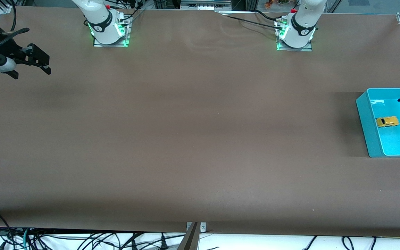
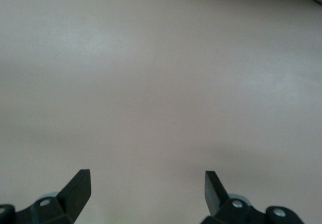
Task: Wind and store yellow beetle car
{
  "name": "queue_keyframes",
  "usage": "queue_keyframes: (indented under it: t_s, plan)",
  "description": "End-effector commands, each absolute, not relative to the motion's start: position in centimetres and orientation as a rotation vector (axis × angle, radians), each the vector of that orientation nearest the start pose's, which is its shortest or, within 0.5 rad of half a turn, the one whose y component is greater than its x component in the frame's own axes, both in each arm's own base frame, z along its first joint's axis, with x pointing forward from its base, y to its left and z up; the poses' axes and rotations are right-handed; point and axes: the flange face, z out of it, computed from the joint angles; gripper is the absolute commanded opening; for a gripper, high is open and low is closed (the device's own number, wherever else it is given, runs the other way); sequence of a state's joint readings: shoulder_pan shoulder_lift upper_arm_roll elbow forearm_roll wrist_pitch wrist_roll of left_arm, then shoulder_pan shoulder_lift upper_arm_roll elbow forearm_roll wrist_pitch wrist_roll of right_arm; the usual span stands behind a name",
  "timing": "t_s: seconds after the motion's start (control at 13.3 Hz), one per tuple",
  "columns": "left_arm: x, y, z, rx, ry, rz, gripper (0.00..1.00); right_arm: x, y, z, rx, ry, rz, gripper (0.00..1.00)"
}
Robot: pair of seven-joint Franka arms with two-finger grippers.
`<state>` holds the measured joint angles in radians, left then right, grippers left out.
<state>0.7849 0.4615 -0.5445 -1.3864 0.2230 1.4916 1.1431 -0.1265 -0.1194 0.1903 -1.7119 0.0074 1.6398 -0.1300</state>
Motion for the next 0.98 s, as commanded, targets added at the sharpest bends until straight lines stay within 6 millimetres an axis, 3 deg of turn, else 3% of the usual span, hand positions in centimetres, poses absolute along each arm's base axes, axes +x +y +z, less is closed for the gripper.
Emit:
queue_keyframes:
  t_s: [0.0,0.08,0.15,0.38,0.6,0.75,0.9]
  plan:
    - [60.8,19.0,49.6,-3.050,1.271,0.361,1.00,52.2,3.9,63.1,-3.128,-0.323,-0.048,1.00]
    - [60.8,16.6,51.9,-3.036,1.198,0.336,1.00,52.2,3.9,63.1,-3.128,-0.321,-0.048,1.00]
    - [61.0,12.6,53.4,-3.009,1.145,0.341,1.00,52.2,3.9,63.1,-3.128,-0.321,-0.048,1.00]
    - [60.8,6.8,55.4,-3.020,0.942,0.351,1.00,52.2,3.9,63.1,-3.128,-0.318,-0.048,1.00]
    - [59.5,2.7,56.7,-3.145,0.551,0.323,1.00,52.1,3.8,63.2,-3.130,-0.321,-0.048,1.00]
    - [59.0,0.7,58.0,-3.139,0.383,0.254,1.00,52.1,3.8,63.2,-3.130,-0.321,-0.047,1.00]
    - [57.7,-0.1,58.1,-3.161,0.245,0.106,1.00,52.1,3.8,63.2,-3.130,-0.321,-0.047,1.00]
